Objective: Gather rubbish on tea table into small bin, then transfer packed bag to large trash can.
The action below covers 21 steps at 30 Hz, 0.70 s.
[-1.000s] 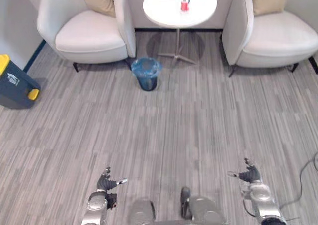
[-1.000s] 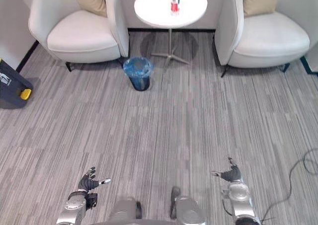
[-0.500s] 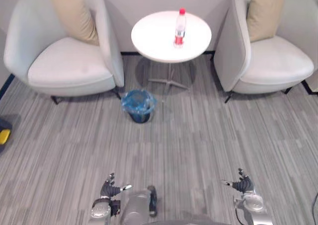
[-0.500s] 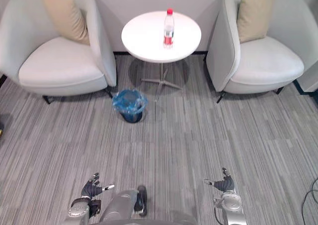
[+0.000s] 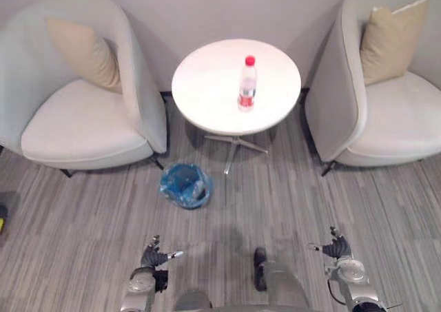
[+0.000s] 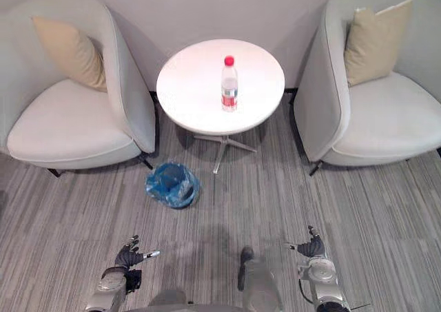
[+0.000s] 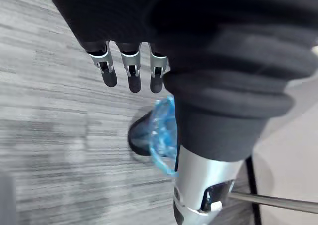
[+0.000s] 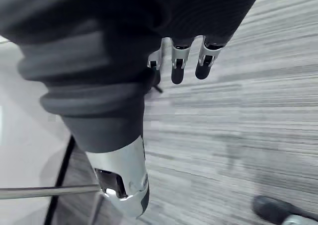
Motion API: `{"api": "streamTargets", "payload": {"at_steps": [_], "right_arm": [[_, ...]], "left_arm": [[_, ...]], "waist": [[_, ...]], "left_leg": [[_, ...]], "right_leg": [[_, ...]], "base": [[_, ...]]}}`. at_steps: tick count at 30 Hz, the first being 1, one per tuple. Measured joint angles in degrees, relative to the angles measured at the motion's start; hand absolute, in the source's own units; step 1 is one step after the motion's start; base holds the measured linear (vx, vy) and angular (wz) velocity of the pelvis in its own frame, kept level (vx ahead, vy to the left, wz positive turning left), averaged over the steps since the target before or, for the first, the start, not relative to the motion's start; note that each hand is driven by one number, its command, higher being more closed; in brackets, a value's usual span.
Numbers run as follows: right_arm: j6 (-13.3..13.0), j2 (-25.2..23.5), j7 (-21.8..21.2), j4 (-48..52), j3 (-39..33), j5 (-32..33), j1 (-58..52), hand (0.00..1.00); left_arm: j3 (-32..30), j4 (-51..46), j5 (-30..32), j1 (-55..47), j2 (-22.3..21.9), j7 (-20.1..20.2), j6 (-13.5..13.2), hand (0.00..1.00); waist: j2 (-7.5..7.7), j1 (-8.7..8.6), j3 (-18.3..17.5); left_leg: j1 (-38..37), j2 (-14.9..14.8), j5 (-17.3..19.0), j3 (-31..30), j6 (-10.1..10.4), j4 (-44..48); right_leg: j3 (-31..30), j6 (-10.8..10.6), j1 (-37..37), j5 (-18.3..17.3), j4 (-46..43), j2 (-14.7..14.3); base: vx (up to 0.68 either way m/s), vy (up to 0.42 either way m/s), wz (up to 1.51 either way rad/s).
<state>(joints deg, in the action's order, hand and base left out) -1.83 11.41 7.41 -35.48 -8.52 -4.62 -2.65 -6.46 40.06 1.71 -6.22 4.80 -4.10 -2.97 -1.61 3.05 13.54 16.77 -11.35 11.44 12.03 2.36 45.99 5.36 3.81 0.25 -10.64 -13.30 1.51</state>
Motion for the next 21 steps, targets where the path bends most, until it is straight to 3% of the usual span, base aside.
{"api": "streamTargets", "payload": {"at_steps": [1,2,3,4,5,6,7,9,10,11,13,16,17,18,20,21], "right_arm": [[0.02,-0.02,0.08,0.15,-0.22,-0.01,-0.07,0.0],[0.04,0.11,0.06,0.15,-1.23,-0.01,-0.4,0.0],[0.08,0.21,0.08,0.1,-1.92,-0.02,-1.09,0.0],[0.1,0.39,0.06,0.13,-2.14,-0.05,-1.22,0.0],[0.36,-0.46,0.1,-1.19,-2.24,-0.26,-1.23,0.0],[0.48,-0.85,-0.04,-1.41,-2.15,-0.49,-1.67,0.0],[0.51,-0.92,-0.02,-1.41,-2.13,-0.57,-2.01,0.0],[0.63,-0.95,0.02,-1.41,-2.06,-0.82,-2.47,0.0],[0.64,-1.1,-0.04,-1.4,-1.4,-1.4,-2.78,0.0],[0.66,-1.35,-0.08,-1.38,-0.52,-1.99,-3.67,0.0],[0.67,-2.1,-0.12,-1.03,0.51,-2.24,-5.09,0.0],[0.64,-2.22,-0.1,0.98,0.26,-2.21,-5.71,0.0],[0.63,-2.23,-0.05,1.01,0.13,-2.17,-5.47,0.0],[0.61,-2.37,-0.02,1.62,0.21,-2.14,-5.64,0.0],[0.51,-2.05,0.06,3.37,0.22,-2.15,-4.64,0.0],[0.41,-2.05,0.05,4.75,0.39,-2.14,-4.59,0.0]], "left_arm": [[0.01,-0.26,-0.01,-0.03,-0.27,-0.02,-0.01,0.0],[-0.01,-0.26,-0.01,-0.23,-1.15,-0.01,-0.02,0.0],[-0.11,-0.23,-0.03,-1.2,-1.88,-0.06,-0.05,0.0],[-0.14,-0.24,-0.03,-1.86,-2.23,-0.05,-0.05,0.0],[-0.82,0.22,-0.02,-2.53,-1.89,-0.11,0.05,0.0],[-1.01,0.21,-0.02,-2.82,-1.79,-0.22,0.08,0.0],[-1.01,0.22,-0.01,-2.92,-1.88,-0.2,0.1,0.0],[-0.75,0.22,-0.01,-3.47,-2.17,-0.15,0.27,0.0],[-0.57,0.2,-0.02,-3.85,-1.9,-0.18,0.3,0.0],[-0.06,0.13,-0.06,-3.79,-1.24,-0.22,0.32,0.0],[0.07,-0.29,-0.06,-3.57,-0.99,-0.31,0.26,0.0],[-0.73,-0.33,-0.09,-2.49,-0.67,-1.0,0.23,0.0],[-0.79,-0.3,-0.07,-2.61,-0.75,-1.03,0.22,0.0],[-1.09,-0.4,-0.06,-2.86,-0.45,-0.99,0.16,0.0],[-1.99,0.23,-0.07,-3.66,-2.46,-1.02,0.35,0.0],[-2.0,0.19,-0.07,-3.93,-2.7,-1.02,0.29,0.0]], "waist": [[-0.01,0.27,-0.01],[-0.34,1.03,-0.12],[-1.21,1.02,-0.51],[-2.11,1.02,-1.06],[-1.58,0.99,-1.58],[0.58,1.09,-1.88],[1.39,1.12,-1.85],[2.21,0.95,-1.58],[2.26,0.81,-1.58],[2.29,0.86,-1.59],[2.46,0.59,-1.99],[3.07,-0.56,-2.36],[3.17,-0.66,-2.42],[4.24,-0.28,-2.99],[1.27,-0.15,-4.17],[1.01,-0.06,-4.32]], "left_leg": [[0.32,0.91,-0.09,0.56,0.12,-4.28],[0.04,3.08,-0.96,0.98,0.93,-14.16],[-0.86,4.73,-5.39,0.7,1.85,-23.76],[-1.3,4.73,-9.76,0.3,1.74,-27.02],[-1.97,5.42,-10.87,0.37,-3.62,-26.81],[-3.32,7.28,-8.62,0.44,-3.47,-27.62],[-3.94,8.03,-7.51,0.82,-3.36,-27.72],[-6.43,9.67,-4.64,1.48,-4.31,-27.78],[-8.37,10.27,-3.09,1.54,-4.88,-27.67],[-10.11,10.66,-1.92,0.81,-5.2,-27.16],[-11.88,10.79,-0.29,-0.79,-5.15,-25.73],[-12.69,11.72,0.62,-4.46,-4.88,-24.72],[-13.08,11.87,0.8,-4.76,-4.5,-24.61],[-13.6,12.62,1.62,-5.12,-3.09,-24.16],[-14.24,9.74,2.68,-6.44,-1.97,-24.35],[-14.39,9.07,2.66,-6.46,-1.48,-24.99]], "right_leg": [[-0.22,-0.44,0.78,-0.49,0.37,0.23],[-0.78,-1.15,2.13,-1.33,0.72,0.63],[-1.16,-2.46,3.33,-2.61,0.71,0.12],[-1.6,-2.93,3.7,-3.51,0.64,-0.71],[-2.79,-3.96,4.64,-6.12,-0.44,-0.58],[-3.62,-5.2,4.55,-7.37,-2.27,1.69],[-4.04,-5.74,4.56,-8.05,-3.88,2.3],[-5.02,-8.49,1.18,-8.31,-15.36,4.33],[-6.0,-13.76,-4.15,-6.29,-27.49,5.23],[-7.45,-14.79,-7.42,-6.05,-35.1,5.47],[-7.72,-13.07,-11.46,-7.69,-37.15,5.12],[-11.03,-11.4,-15.53,-8.25,-28.91,4.46],[-11.39,-10.53,-15.4,-7.29,-24.91,4.5],[-11.68,-7.81,-14.79,-0.42,-16.52,5.06],[-10.02,-7.55,-13.17,-0.84,-15.35,3.0],[-9.85,-7.27,-13.0,-0.67,-14.53,2.36]], "base": [[0.4,0.052,-0.24],[0.4,0.091,-0.27],[0.41,0.112,-0.29],[0.4,0.17,-0.3],[0.4,0.163,-0.22],[0.38,0.157,-0.16],[0.43,0.124,-0.05],[0.3,0.098,-0.07],[0.31,0.093,0.03],[0.31,0.093,0.14],[0.33,0.006,0.59],[0.36,-0.125,0.79],[0.29,-0.169,0.66],[0.23,-0.149,0.36],[0.23,-0.17,0.13],[0.24,-0.202,-0.08]]}}
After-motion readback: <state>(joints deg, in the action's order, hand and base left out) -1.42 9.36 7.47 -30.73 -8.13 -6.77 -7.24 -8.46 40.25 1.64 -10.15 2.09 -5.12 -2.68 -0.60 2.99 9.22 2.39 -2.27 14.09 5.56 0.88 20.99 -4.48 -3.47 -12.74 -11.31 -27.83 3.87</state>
